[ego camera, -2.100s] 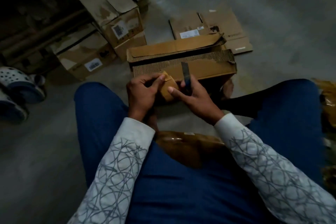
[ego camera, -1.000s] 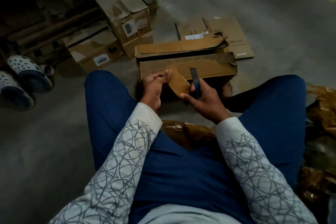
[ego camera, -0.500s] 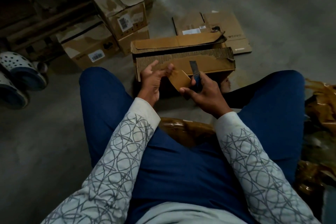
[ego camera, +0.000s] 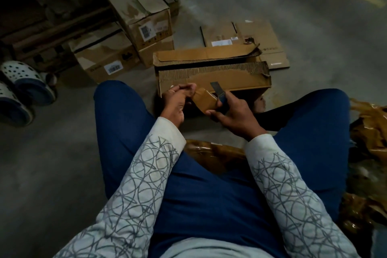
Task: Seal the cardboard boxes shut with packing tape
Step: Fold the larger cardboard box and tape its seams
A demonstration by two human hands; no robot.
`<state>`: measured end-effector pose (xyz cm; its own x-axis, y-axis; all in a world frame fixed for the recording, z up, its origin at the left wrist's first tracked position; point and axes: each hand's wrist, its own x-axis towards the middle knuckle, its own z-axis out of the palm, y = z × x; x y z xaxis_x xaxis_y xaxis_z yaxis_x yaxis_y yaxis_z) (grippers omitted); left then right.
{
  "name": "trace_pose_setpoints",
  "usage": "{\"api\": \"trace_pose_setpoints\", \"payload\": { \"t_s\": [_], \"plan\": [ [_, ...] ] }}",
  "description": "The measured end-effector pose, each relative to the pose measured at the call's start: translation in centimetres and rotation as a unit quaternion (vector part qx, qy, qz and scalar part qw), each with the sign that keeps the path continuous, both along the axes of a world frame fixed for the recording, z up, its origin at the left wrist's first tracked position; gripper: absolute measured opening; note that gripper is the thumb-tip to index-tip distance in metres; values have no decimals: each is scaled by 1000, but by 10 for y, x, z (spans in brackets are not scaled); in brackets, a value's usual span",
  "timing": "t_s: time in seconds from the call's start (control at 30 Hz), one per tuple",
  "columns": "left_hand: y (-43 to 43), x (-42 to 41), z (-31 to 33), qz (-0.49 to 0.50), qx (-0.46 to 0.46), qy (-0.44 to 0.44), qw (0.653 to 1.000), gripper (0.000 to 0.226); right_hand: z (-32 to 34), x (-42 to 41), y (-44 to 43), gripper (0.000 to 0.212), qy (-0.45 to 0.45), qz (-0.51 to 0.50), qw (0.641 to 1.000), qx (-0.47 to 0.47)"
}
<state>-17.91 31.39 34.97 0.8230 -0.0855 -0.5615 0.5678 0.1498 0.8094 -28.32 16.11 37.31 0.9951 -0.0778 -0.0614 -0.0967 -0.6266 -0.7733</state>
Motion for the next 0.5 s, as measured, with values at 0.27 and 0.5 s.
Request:
{"api": "trace_pose_setpoints", "payload": {
  "t_s": [0.27, 0.5],
  "plan": [
    [1, 8, 10, 24, 5, 3, 1000, 18, 4, 14, -10, 41, 30, 51, 997, -45],
    [3, 59, 14, -47, -60, 37, 996, 66, 41, 76, -48, 44, 54, 144, 978, -137]
  ]
}}
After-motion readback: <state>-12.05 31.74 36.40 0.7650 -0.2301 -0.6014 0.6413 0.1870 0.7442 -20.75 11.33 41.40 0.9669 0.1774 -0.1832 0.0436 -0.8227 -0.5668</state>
